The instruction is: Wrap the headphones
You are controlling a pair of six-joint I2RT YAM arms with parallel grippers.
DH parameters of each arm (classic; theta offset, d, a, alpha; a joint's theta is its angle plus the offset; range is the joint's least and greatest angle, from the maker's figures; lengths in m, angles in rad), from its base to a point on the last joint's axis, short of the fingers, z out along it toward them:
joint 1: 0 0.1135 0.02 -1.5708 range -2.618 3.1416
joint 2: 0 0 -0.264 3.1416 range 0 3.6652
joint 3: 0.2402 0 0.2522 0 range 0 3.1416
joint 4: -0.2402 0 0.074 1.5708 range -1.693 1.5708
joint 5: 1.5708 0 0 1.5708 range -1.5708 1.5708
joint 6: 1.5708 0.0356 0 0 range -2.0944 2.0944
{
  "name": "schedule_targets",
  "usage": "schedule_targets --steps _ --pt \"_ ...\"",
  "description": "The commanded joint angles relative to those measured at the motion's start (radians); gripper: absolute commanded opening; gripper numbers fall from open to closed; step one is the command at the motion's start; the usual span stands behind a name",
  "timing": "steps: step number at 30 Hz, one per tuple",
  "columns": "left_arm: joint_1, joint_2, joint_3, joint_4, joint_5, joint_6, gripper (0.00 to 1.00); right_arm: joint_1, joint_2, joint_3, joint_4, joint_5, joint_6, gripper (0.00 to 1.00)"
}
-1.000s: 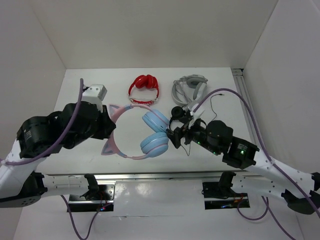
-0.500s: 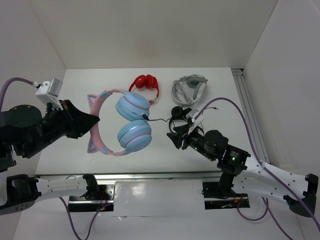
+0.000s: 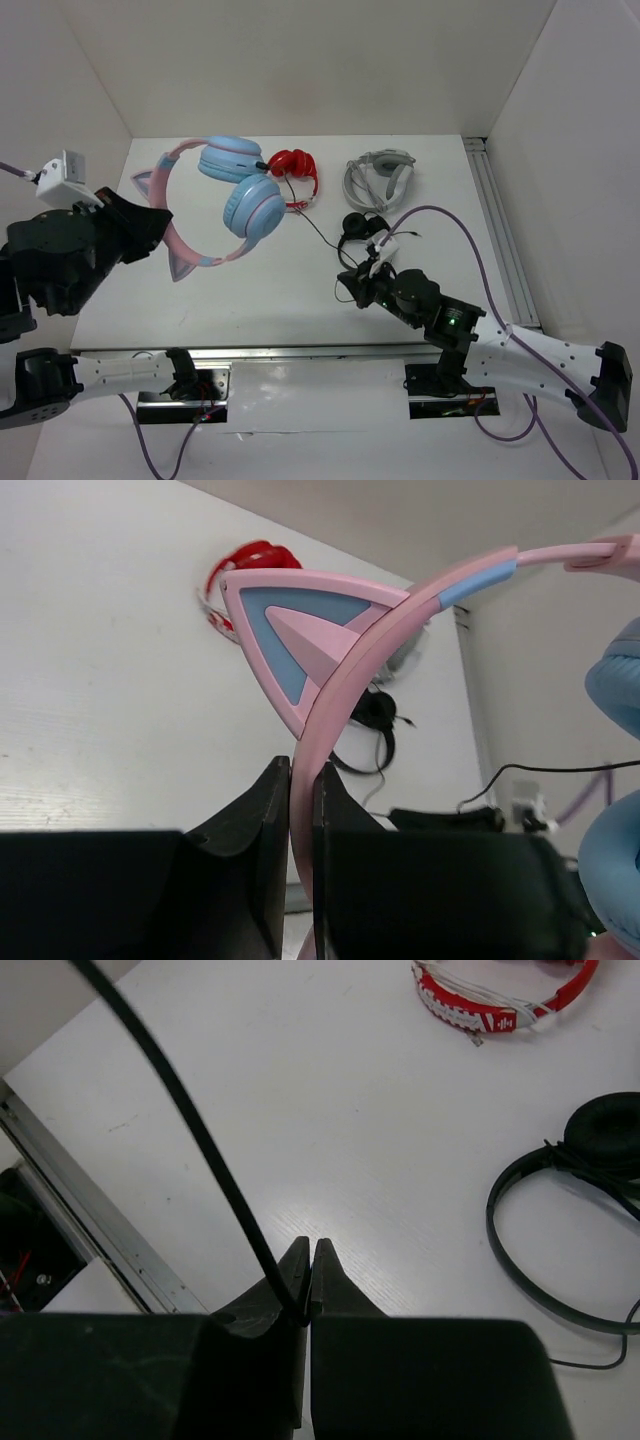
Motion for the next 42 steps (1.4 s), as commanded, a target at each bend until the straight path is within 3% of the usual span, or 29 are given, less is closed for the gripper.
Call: schedule_targets --steps 1,6,13,16,19,25,28,38,42 --pt "0.003 0.040 -0.034 0.051 -0.193 -0.100 0.00 -0.002 -0.055 0.021 -0.051 0.071 0.054 0.00" --pt "0.090 0.121 -0.133 0.041 -0.294 -0.124 0.00 -0.002 -0.082 0.097 -0.195 0.119 0.065 0.00" --pt "0.449 0.216 -0.271 0.394 -0.040 0.170 0.00 -0.002 0.021 0.208 -0.343 0.124 0.084 0.00" --pt "0.578 0.326 -0.243 0.420 0.063 0.258 0.00 -0.002 0.155 0.329 -0.470 0.016 0.025 0.00" --pt "0.624 0.444 -0.212 0.429 0.079 0.307 0.00 0.090 0.228 0.446 -0.551 0.079 -0.007 0.00" --pt "0.624 0.556 -0.255 0.475 0.201 0.403 0.00 0.262 0.378 0.675 -0.771 0.226 -0.076 0.00" --pt "0.568 0.567 -0.350 0.535 0.252 0.472 0.00 0.309 0.425 0.777 -0.869 0.294 -0.119 0.00" --pt "0.290 0.376 -0.525 0.687 0.355 0.744 0.00 0.332 0.388 0.868 -0.989 0.418 -0.246 0.00" --pt "0.195 0.251 -0.611 0.738 0.385 0.841 0.00 0.342 0.366 0.868 -1.082 0.577 -0.208 0.00"
